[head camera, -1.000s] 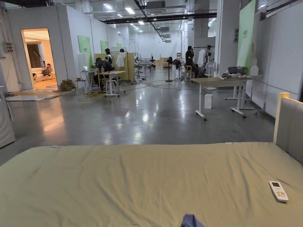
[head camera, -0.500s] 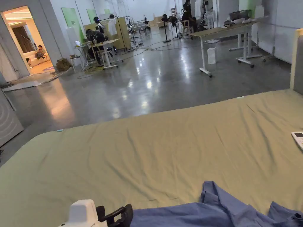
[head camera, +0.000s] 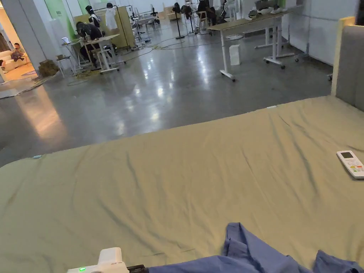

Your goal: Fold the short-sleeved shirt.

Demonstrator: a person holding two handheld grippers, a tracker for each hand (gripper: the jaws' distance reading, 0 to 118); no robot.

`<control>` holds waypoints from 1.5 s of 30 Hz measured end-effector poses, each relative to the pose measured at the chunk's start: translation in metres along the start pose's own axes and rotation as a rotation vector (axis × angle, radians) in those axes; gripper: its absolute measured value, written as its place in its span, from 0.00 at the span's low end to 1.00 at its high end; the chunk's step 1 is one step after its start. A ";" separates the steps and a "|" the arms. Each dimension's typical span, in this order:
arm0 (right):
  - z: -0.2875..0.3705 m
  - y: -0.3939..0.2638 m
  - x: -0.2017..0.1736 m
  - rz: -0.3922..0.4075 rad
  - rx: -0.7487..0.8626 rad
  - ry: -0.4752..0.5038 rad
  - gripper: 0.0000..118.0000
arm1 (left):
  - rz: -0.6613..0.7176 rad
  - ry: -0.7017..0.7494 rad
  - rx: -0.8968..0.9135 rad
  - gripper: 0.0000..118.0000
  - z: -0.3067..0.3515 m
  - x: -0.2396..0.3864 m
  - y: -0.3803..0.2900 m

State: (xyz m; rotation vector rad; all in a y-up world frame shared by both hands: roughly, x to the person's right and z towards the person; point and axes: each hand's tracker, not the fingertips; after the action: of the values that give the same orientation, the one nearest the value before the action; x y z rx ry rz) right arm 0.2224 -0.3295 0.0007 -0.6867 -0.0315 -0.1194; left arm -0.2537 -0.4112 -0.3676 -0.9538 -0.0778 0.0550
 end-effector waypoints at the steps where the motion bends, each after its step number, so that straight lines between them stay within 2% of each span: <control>1: -0.001 -0.002 0.000 0.018 -0.009 -0.013 0.00 | 0.002 0.004 0.001 0.64 -0.005 0.001 0.001; 4: -0.004 -0.004 0.001 0.051 -0.030 -0.028 0.00 | 0.019 0.020 -0.047 0.47 -0.015 0.006 -0.002; 6: -0.005 -0.003 0.001 0.053 -0.032 -0.027 0.00 | -0.006 0.035 -0.022 0.31 -0.010 0.013 -0.003; 8: -0.009 -0.003 0.003 0.041 -0.036 -0.016 0.00 | -0.022 0.028 -0.023 0.27 -0.006 0.016 -0.003; 9: -0.012 -0.004 0.004 0.031 -0.039 -0.006 0.00 | -0.021 0.031 -0.026 0.21 -0.006 0.018 -0.003; 10: -0.015 -0.004 0.006 0.025 -0.040 0.004 0.00 | -0.011 0.019 -0.035 0.09 -0.005 0.020 -0.003; 14: -0.026 0.007 0.009 0.040 -0.031 0.029 0.00 | -0.033 0.037 -0.063 0.05 -0.012 0.025 -0.003; 17: -0.041 0.037 0.016 0.031 -0.015 0.007 0.00 | 0.057 0.025 -0.115 0.05 -0.026 0.016 0.000; 18: -0.050 0.050 0.021 0.015 -0.010 -0.006 0.04 | 0.073 0.020 -0.131 0.05 -0.029 0.013 0.003; 19: -0.060 0.063 0.028 -0.002 -0.012 -0.007 0.16 | 0.087 0.014 -0.148 0.05 -0.029 0.012 0.007; 21: -0.083 0.086 0.044 -0.046 -0.026 0.004 0.59 | 0.047 0.012 -0.181 0.05 -0.030 0.013 0.015; 22: -0.100 0.098 0.053 -0.071 -0.043 0.007 0.77 | 0.015 0.016 -0.198 0.05 -0.030 0.013 0.017; 23: -0.115 0.108 0.059 -0.087 -0.064 0.007 0.77 | 0.007 0.018 -0.207 0.05 -0.031 0.014 0.021; 26: -0.171 0.136 0.080 -0.167 -0.141 -0.045 0.74 | 0.016 0.030 -0.228 0.05 -0.036 0.017 0.024; 29: -0.229 0.152 0.088 -0.158 -0.223 -0.054 0.73 | 0.000 0.035 -0.235 0.05 -0.027 0.026 0.020; 32: -0.275 0.162 0.081 -0.093 -0.307 -0.038 0.69 | 0.025 0.031 -0.230 0.05 -0.024 0.025 0.019; 36: -0.318 0.166 0.053 0.089 -0.387 -0.007 0.69 | 0.049 0.010 -0.228 0.05 -0.027 0.015 0.020; 38: -0.331 0.162 0.041 0.200 -0.454 -0.025 0.69 | 0.062 0.001 -0.223 0.05 -0.027 0.011 0.021; 39: -0.332 0.161 0.037 0.259 -0.457 -0.053 0.68 | 0.066 -0.002 -0.219 0.05 -0.027 0.009 0.019; 40: -0.326 0.165 0.036 0.283 -0.416 -0.029 0.66 | 0.068 -0.003 -0.215 0.05 -0.029 0.010 0.020; 41: -0.322 0.166 0.034 0.300 -0.416 -0.017 0.59 | 0.069 -0.003 -0.211 0.05 -0.029 0.010 0.020; 42: -0.317 0.167 0.033 0.320 -0.410 -0.002 0.45 | 0.065 -0.001 -0.207 0.05 -0.029 0.010 0.020; 43: -0.314 0.167 0.032 0.327 -0.412 0.018 0.25 | 0.061 0.000 -0.204 0.05 -0.029 0.010 0.020; 44: -0.313 0.166 0.032 0.329 -0.420 0.038 0.10 | 0.061 0.002 -0.203 0.05 -0.029 0.011 0.019; 45: -0.312 0.165 0.029 0.344 -0.430 0.034 0.06 | 0.061 0.003 -0.202 0.05 -0.029 0.011 0.018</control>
State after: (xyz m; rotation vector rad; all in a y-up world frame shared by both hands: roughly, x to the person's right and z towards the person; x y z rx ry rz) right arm 0.2679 -0.4035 -0.3429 -1.1084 0.1492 0.1989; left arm -0.2407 -0.4233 -0.3986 -1.1580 -0.0527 0.1033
